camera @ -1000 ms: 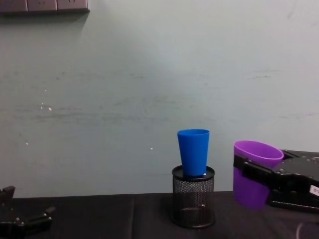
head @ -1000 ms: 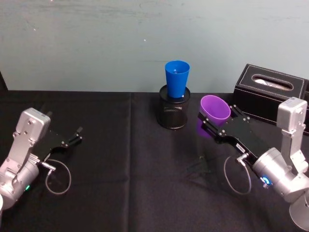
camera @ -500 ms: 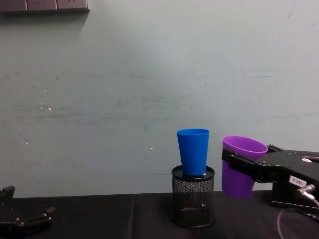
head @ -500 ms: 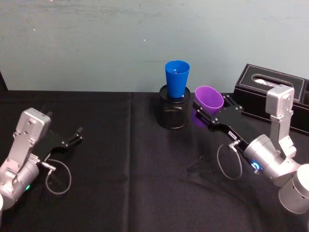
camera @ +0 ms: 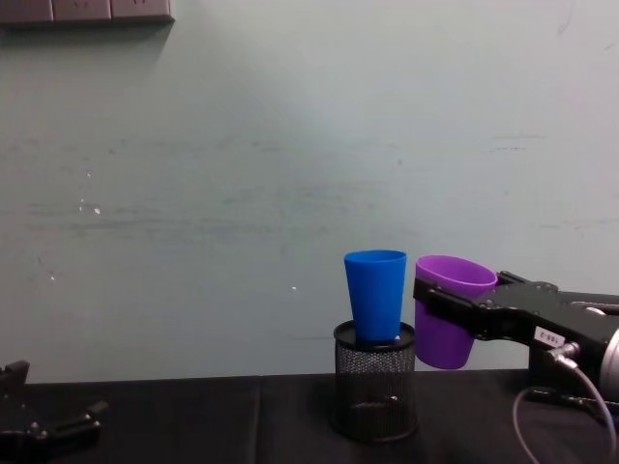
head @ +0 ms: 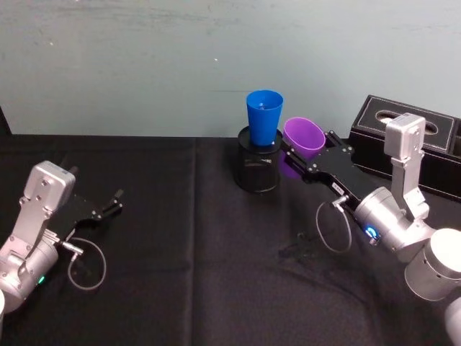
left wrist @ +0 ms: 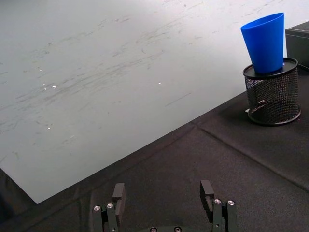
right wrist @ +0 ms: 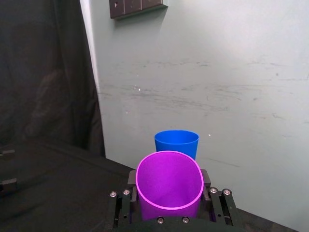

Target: Pick up one cup with a gripper and tap it against the other cup.

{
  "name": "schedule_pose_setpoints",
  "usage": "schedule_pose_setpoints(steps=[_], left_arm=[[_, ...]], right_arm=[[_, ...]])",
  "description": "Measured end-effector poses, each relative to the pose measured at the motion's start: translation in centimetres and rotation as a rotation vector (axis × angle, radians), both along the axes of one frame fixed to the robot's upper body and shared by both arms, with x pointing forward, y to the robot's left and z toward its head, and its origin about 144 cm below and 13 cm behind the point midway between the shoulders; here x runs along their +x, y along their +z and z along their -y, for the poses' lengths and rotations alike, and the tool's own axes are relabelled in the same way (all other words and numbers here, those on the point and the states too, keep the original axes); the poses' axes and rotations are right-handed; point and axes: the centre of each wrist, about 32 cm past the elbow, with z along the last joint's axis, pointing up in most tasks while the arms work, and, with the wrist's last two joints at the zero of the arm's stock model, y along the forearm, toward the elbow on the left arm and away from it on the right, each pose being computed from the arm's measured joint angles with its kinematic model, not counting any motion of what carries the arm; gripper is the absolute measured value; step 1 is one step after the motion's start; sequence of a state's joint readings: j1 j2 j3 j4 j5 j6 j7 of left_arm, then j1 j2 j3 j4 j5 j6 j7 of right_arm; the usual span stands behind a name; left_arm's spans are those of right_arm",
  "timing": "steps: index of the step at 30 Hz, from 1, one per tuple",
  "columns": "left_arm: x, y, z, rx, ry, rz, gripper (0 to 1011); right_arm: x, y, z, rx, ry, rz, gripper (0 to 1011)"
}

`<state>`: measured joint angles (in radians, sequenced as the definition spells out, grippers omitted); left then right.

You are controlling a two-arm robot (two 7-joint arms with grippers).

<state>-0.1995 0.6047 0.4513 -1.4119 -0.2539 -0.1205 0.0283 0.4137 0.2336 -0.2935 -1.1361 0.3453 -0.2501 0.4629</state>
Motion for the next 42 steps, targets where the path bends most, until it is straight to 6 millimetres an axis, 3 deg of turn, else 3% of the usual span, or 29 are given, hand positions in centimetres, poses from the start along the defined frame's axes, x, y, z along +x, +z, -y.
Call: schedule_pose_setpoints(steps=[42], left_arm=[[0.0,0.0,0.0,0.0,0.0,0.0,1011]], right_arm=[[3.5,0.5,-0.7,-0.009,0.008,0.027,731]])
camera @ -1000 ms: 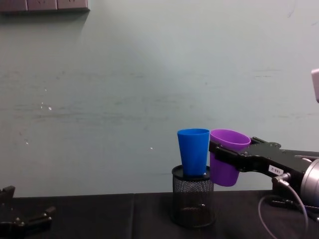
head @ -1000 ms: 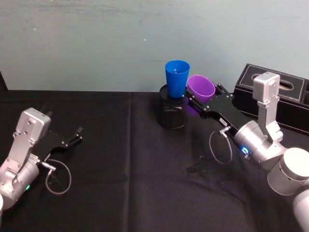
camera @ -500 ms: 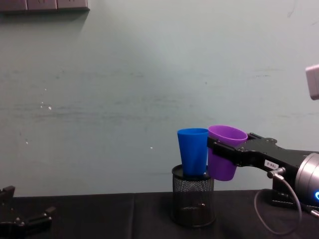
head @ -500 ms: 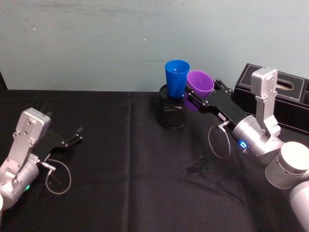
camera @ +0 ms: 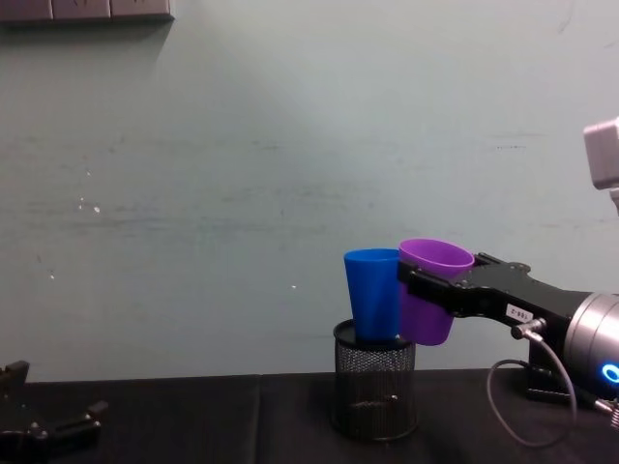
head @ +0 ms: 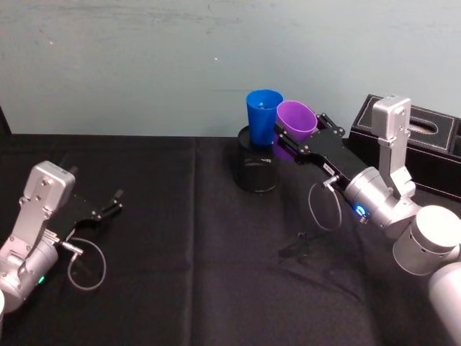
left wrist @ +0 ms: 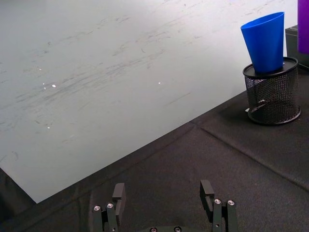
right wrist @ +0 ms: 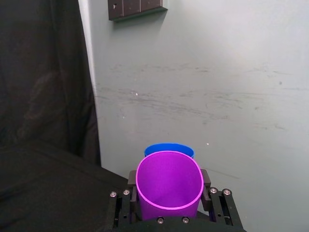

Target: Pick up one cup with a gripper and tap it against the other cup.

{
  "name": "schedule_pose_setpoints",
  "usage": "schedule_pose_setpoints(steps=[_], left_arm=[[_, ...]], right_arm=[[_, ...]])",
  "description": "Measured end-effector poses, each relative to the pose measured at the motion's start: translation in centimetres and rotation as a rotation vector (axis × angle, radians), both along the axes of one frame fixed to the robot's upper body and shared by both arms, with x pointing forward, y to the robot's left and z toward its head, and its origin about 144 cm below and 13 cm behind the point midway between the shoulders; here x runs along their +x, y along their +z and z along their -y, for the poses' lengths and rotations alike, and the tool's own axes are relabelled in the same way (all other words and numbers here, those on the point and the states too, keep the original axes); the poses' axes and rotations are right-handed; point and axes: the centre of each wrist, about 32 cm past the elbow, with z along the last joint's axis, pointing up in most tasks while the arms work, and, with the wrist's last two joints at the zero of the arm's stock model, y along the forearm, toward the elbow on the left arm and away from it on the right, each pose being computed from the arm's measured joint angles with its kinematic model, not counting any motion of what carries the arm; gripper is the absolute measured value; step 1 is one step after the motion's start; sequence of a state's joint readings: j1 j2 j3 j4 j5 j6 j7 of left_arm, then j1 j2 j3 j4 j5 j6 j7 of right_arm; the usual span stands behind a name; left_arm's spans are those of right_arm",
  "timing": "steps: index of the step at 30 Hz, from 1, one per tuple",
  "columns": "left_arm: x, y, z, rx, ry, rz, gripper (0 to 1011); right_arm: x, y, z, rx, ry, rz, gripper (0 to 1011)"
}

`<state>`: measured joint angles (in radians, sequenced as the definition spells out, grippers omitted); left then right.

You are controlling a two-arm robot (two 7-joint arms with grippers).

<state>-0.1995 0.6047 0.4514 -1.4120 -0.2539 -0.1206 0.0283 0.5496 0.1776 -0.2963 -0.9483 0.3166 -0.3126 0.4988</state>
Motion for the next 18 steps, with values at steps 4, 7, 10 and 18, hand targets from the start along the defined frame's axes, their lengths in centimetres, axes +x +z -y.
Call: schedule_pose_setpoints(steps=[4,7,10,18], left_arm=[[0.0,0.0,0.0,0.0,0.0,0.0,1011],[0.0,0.0,0.0,0.0,0.0,0.0,1011],[0.0,0.0,0.0,0.0,0.0,0.0,1011],[0.0,0.0,0.0,0.0,0.0,0.0,1011]], right_arm=[[0.18,0.04,-0.06,0.0,0.003,0.002,731],[0.31,0.05,-0.11,-0.001,0.004,0.003,731],[0.44,0.06,-0.19,0.0,0.005,0.004,731],[0.83,0.06,-0.45,0.002,0.01,0.002,731]])
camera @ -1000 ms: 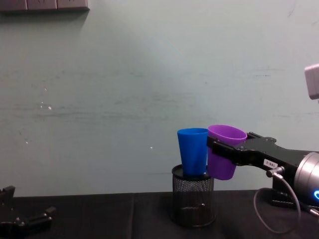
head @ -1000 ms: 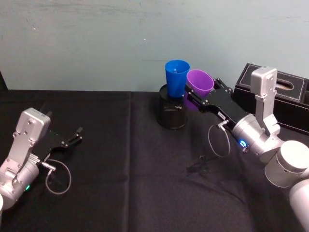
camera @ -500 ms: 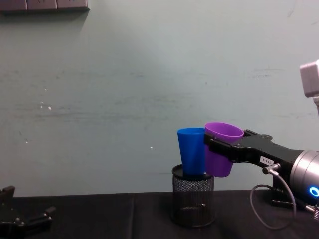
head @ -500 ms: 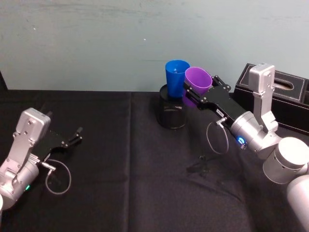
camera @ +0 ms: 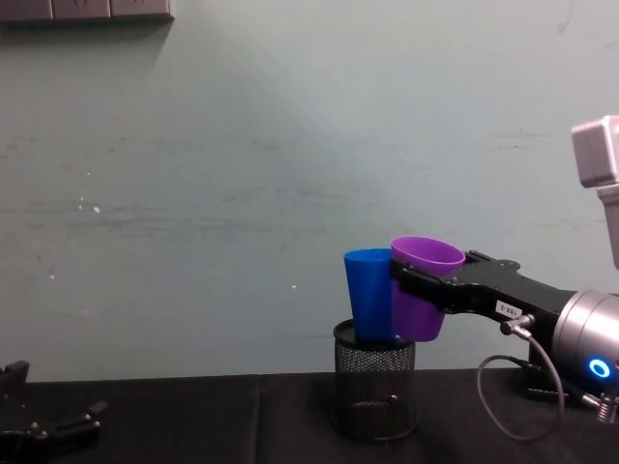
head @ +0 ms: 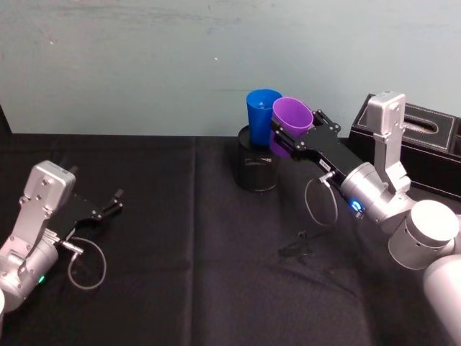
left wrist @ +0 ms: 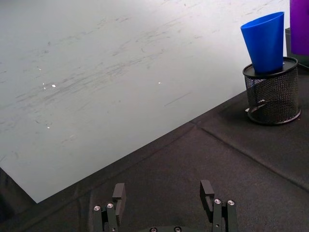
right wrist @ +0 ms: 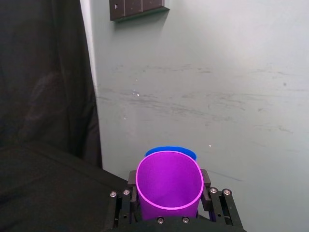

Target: Pick up one cup with a gripper and tap it against the other cup.

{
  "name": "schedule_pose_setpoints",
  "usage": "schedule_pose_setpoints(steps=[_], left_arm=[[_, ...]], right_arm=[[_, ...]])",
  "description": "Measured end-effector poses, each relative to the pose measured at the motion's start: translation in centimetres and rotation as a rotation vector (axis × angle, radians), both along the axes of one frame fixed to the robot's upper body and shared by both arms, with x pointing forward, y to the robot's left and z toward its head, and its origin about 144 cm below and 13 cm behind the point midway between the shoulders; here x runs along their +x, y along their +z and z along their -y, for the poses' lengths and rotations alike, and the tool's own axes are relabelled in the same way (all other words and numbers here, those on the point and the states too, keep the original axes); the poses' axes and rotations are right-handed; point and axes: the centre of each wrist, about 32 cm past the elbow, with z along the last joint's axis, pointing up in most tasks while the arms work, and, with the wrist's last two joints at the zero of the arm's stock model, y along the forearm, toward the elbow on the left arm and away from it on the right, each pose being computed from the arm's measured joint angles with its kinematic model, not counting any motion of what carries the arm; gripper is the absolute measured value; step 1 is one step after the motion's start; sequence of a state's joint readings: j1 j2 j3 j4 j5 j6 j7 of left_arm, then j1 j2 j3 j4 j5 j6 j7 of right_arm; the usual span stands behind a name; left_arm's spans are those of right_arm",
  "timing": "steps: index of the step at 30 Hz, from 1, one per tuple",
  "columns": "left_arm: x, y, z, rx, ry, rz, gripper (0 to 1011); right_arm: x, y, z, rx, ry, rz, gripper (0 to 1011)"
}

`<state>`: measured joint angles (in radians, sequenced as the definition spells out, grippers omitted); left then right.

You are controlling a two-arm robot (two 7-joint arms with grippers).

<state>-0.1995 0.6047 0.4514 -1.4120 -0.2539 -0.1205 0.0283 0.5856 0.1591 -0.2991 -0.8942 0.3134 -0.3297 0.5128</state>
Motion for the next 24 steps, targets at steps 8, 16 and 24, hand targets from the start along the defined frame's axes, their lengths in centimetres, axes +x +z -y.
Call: schedule_pose_setpoints(steps=[8,16,24], left_arm=[[0.0,0.0,0.0,0.0,0.0,0.0,1011],[0.0,0.0,0.0,0.0,0.0,0.0,1011],[0.0,0.0,0.0,0.0,0.0,0.0,1011]], right_arm=[[0.2,0.0,-0.2,-0.002,0.004,0.003,731],[0.6,0.0,-0.3,-0.001,0.005,0.008,731],[1.2,-0.1,-0.3,-0.003,0.006,0.009,731]])
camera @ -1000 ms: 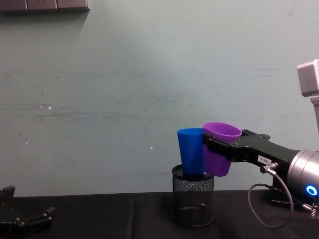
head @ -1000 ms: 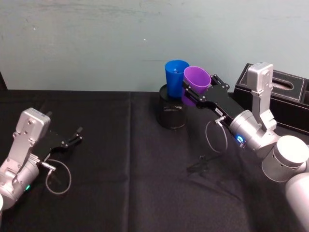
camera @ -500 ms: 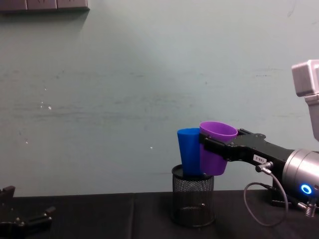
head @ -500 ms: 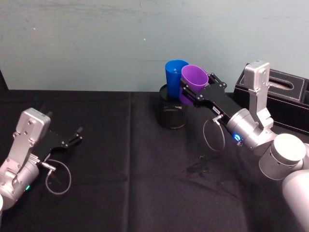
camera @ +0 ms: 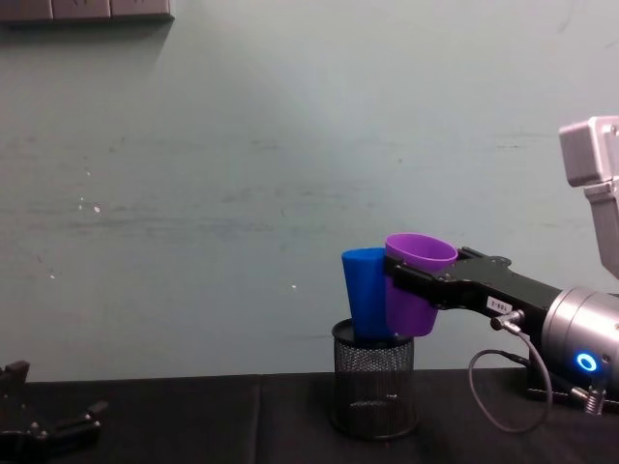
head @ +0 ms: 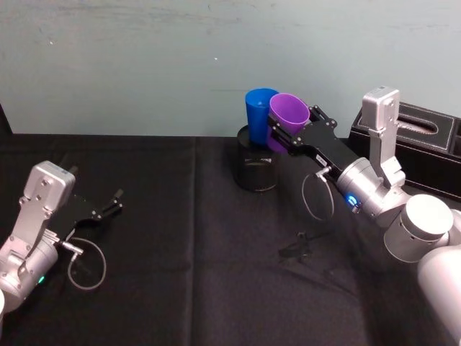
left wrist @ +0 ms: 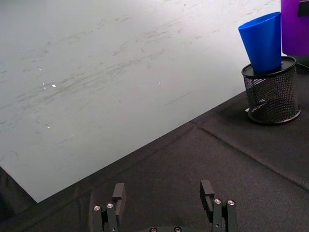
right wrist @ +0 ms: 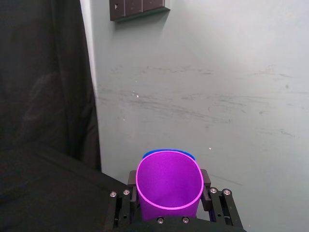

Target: Pick up one cup with a gripper and tap it against the other cup.

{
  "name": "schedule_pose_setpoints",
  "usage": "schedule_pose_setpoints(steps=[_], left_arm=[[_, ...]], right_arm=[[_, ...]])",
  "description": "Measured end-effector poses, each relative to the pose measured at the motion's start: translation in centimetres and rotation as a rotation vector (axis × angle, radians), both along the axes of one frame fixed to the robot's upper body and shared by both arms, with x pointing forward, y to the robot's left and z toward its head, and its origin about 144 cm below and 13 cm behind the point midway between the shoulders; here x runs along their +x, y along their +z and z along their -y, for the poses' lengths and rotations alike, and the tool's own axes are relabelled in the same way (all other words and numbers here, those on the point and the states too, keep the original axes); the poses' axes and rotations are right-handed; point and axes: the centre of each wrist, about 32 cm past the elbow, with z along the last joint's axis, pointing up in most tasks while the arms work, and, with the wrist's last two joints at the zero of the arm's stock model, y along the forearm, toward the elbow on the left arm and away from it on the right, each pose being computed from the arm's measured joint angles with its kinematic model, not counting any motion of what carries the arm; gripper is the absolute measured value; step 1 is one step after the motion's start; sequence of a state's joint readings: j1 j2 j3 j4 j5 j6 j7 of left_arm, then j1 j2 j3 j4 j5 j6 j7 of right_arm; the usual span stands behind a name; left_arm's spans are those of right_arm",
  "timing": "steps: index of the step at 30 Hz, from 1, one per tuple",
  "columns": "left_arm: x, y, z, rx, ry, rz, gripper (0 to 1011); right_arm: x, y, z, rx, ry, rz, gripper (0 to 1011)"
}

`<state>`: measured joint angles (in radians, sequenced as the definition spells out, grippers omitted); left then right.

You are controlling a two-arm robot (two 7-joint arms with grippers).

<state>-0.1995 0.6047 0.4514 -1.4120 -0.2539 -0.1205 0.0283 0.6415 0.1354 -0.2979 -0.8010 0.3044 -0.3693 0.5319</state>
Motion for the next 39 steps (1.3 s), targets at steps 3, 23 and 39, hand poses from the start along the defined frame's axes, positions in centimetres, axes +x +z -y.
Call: schedule_pose_setpoints(steps=[3,23,39], left_arm=[[0.0,0.0,0.0,0.0,0.0,0.0,1011],[0.0,0.0,0.0,0.0,0.0,0.0,1011],[0.0,0.0,0.0,0.0,0.0,0.0,1012]], right_arm=[[0.2,0.0,0.0,-0.001,0.002,-0.001,731],[0.1,0.3,0.4,0.017,0.008,-0.006,731],[-1.9,0.9,1.5,0.009,0.009,-0.023,731]])
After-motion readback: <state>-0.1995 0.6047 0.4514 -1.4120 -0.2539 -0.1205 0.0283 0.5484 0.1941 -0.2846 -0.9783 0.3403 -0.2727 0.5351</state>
